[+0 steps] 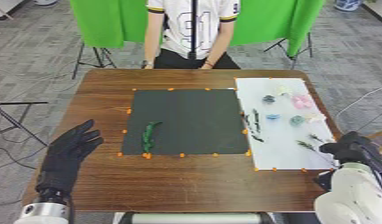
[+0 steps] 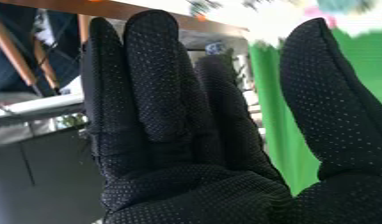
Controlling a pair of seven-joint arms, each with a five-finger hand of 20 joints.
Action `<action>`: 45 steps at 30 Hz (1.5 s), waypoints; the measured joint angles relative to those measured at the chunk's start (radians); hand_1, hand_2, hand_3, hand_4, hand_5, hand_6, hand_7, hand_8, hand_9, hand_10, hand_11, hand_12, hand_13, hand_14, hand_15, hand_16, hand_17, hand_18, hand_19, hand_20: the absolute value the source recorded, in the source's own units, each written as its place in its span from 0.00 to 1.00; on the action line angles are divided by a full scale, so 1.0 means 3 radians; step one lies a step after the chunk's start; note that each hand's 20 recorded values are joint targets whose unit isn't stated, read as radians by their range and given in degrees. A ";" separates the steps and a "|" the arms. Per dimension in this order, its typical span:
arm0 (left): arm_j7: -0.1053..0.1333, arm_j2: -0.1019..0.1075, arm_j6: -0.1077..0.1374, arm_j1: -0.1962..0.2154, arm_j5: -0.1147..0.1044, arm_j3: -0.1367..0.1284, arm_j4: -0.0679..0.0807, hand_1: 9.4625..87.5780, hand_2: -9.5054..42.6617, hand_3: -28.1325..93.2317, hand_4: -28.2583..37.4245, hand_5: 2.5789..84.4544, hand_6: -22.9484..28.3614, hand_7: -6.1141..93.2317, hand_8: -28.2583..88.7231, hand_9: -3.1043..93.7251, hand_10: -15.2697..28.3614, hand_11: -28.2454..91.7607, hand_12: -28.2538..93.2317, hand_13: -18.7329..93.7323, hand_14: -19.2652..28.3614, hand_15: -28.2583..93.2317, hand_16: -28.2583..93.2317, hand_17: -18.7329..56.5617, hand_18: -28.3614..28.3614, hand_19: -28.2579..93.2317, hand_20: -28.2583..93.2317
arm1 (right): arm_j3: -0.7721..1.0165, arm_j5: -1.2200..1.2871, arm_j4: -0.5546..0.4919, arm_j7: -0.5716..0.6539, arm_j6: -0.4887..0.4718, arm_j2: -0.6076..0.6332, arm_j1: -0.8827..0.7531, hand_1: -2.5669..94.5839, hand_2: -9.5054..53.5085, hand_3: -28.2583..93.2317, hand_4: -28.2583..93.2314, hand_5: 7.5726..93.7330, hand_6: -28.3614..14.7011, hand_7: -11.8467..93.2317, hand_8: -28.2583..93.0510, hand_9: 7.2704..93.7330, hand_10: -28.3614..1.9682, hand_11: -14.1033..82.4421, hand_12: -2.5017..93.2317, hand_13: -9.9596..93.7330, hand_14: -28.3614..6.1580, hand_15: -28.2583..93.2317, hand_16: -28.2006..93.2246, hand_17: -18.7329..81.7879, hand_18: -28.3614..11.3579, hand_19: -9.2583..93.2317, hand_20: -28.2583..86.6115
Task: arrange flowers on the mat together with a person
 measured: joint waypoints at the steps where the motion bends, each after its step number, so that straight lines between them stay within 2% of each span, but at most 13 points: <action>1: 0.0008 0.0008 0.0002 0.0000 -0.0007 0.0002 0.0000 0.16 0.33 0.88 0.00 0.45 0.66 0.23 0.15 0.39 0.82 0.52 0.30 0.38 0.95 0.71 0.12 0.15 0.87 0.68 0.26 | -0.0013 -0.0012 0.0033 0.0019 -0.0057 0.0016 0.0015 0.45 0.02 0.78 0.08 0.53 0.49 0.22 0.16 0.59 0.22 0.35 0.17 0.74 0.37 0.72 0.30 0.68 0.23 0.98 0.00; 10: 0.0032 0.0031 0.0009 -0.0001 -0.0027 0.0004 0.0002 0.16 0.33 0.88 0.00 0.45 0.66 0.23 0.15 0.39 0.82 0.52 0.30 0.38 0.95 0.71 0.12 0.15 0.87 0.68 0.26 | -0.0036 -0.0001 0.0165 0.0066 -0.0473 0.0065 0.0125 0.48 0.00 0.77 0.07 0.57 0.51 0.22 0.16 0.62 0.25 0.37 0.19 0.73 0.38 0.73 0.31 0.66 0.21 1.00 0.00; 20: 0.0031 0.0048 0.0010 -0.0019 -0.0037 0.0008 0.0004 0.16 0.32 0.88 0.00 0.45 0.66 0.23 0.15 0.39 0.82 0.51 0.30 0.38 0.95 0.71 0.12 0.15 0.87 0.68 0.26 | -0.0226 0.0059 0.0410 0.0055 -0.0648 0.0095 0.0363 0.50 0.00 0.76 0.06 0.60 0.51 0.21 0.16 0.64 0.28 0.39 0.19 0.74 0.40 0.75 0.31 0.66 0.22 1.00 0.02; 22: 0.0031 0.0057 0.0011 -0.0022 -0.0040 0.0009 0.0004 0.16 0.32 0.88 0.00 0.46 0.66 0.23 0.15 0.39 0.82 0.52 0.30 0.38 0.95 0.71 0.12 0.15 0.87 0.68 0.26 | -0.0267 0.0060 0.0453 0.0053 -0.0697 0.0107 0.0429 0.53 0.00 0.76 0.06 0.64 0.53 0.22 0.16 0.71 0.35 0.40 0.19 0.75 0.45 0.75 0.31 0.66 0.25 1.00 0.04; 26: 0.0030 0.0064 0.0011 -0.0035 -0.0042 0.0014 0.0005 0.16 0.32 0.88 0.00 0.46 0.66 0.23 0.15 0.39 0.82 0.52 0.30 0.38 0.95 0.71 0.12 0.15 0.87 0.68 0.26 | -0.0332 0.0058 0.0551 0.0066 -0.0773 0.0122 0.0585 0.65 0.00 0.68 0.04 0.81 0.55 0.21 0.28 0.89 0.52 0.35 0.31 0.84 0.57 0.72 0.34 0.75 0.38 1.00 0.02; 29: 0.0030 0.0064 0.0011 -0.0047 -0.0042 0.0024 0.0007 0.16 0.32 0.88 0.00 0.45 0.66 0.23 0.15 0.39 0.82 0.52 0.30 0.38 0.95 0.71 0.12 0.15 0.87 0.68 0.26 | -0.0381 0.0041 0.0643 0.0070 -0.0814 0.0145 0.0724 0.68 0.00 0.65 0.04 0.88 0.58 0.23 0.30 0.94 0.55 0.42 0.30 0.89 0.62 0.72 0.36 0.79 0.41 1.00 0.10; 32: 0.0031 0.0063 0.0011 -0.0049 -0.0042 0.0025 0.0007 0.16 0.32 0.88 0.00 0.46 0.66 0.23 0.15 0.39 0.82 0.52 0.30 0.38 0.95 0.71 0.12 0.15 0.87 0.68 0.26 | -0.0400 0.0043 0.0692 0.0066 -0.0813 0.0150 0.0770 0.69 0.00 0.64 0.04 0.91 0.61 0.25 0.31 0.96 0.57 0.49 0.24 0.92 0.64 0.72 0.39 0.80 0.39 1.00 0.17; 37: 0.0031 0.0051 0.0010 -0.0045 -0.0039 0.0018 0.0007 0.16 0.32 0.88 0.00 0.46 0.66 0.23 0.15 0.39 0.82 0.52 0.30 0.38 0.95 0.71 0.12 0.15 0.87 0.68 0.26 | -0.0399 0.0006 0.0694 0.0045 -0.0740 0.0150 0.0739 0.67 0.00 0.66 0.02 0.94 0.63 0.25 0.31 0.99 0.60 0.50 0.24 0.94 0.66 0.72 0.40 0.81 0.37 1.00 0.26; 45: 0.0034 0.0049 0.0012 -0.0040 -0.0042 0.0014 0.0005 0.16 0.32 0.88 0.00 0.46 0.66 0.23 0.15 0.39 0.82 0.52 0.30 0.38 0.95 0.71 0.12 0.15 0.87 0.68 0.26 | -0.0389 -0.0105 0.0646 0.0002 -0.0388 0.0144 0.0612 0.65 0.00 0.69 0.02 0.94 0.65 0.26 0.31 1.00 0.61 0.51 0.25 0.95 0.65 0.72 0.41 0.81 0.34 1.00 0.30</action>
